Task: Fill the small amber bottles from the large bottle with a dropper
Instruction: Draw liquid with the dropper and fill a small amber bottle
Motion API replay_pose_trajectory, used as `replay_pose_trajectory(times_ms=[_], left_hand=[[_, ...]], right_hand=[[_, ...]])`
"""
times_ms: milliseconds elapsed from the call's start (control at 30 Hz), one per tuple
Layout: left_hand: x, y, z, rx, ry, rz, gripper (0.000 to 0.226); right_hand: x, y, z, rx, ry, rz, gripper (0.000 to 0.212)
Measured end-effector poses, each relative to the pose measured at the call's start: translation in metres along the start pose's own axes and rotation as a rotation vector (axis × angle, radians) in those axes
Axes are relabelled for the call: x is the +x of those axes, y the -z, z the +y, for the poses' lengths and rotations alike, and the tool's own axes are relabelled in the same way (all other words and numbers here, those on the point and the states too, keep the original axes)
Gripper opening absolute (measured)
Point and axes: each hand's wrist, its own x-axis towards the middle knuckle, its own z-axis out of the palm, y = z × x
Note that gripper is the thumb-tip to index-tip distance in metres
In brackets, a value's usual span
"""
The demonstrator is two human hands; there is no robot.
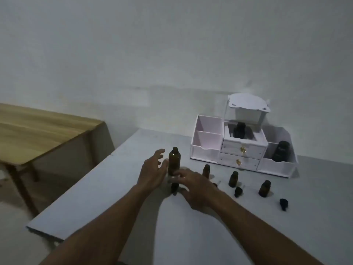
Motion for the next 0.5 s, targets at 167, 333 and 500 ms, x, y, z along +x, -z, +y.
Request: replay_pose_trajectory(times_ms=[167, 333, 500], left_hand=[[0.001, -0.007, 0.004, -0.086, 0.065, -0.012, 0.043], [0.007, -0.016, 0.000, -0.212, 0.142, -0.001, 0.038], [0.012, -0.023, -0.001, -0.417, 0.195, -0.003, 0.049]], right_hand=[[-0.002, -0.010, -0.002, -0.038, 0.064, -0.003, 0.024], [0.002, -0.008, 0.009, 0.042, 0.052, 0.123, 0.021], [0.016, 0.021, 0.020, 0.459, -0.158, 0.548, 0.016]])
